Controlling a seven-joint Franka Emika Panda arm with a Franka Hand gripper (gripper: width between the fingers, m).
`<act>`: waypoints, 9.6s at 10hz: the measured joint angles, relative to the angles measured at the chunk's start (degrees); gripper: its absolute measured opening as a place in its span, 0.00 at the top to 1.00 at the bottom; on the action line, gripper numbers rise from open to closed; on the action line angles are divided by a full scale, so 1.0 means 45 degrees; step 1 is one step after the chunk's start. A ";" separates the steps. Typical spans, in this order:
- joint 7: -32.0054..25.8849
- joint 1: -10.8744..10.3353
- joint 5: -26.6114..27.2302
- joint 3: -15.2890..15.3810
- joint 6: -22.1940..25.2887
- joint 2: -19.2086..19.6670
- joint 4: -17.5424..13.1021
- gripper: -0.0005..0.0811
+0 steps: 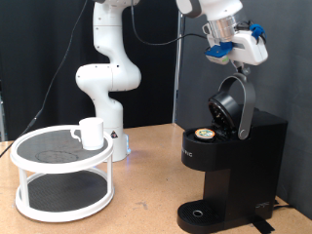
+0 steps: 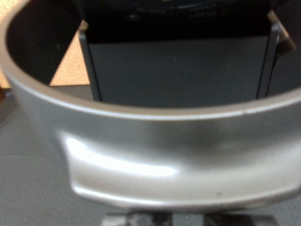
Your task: Make a cup of coffee with the keurig machine
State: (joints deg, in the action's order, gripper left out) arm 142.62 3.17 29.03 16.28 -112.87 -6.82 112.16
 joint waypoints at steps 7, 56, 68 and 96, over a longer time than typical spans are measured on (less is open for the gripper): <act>-0.0328 0.0517 -0.1674 -0.0290 -0.0492 -0.0368 0.0639 0.99; -0.4427 0.2109 0.2155 -0.2409 -0.2085 -0.2325 0.5158 0.99; -0.7648 0.3352 0.0246 -0.4943 0.2527 -0.2935 0.4860 0.99; -1.3139 0.5081 -0.2320 -0.8479 0.2245 -0.3380 0.7226 0.84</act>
State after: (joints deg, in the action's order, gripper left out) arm 83.50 26.03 18.59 -21.88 -102.77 -22.03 144.67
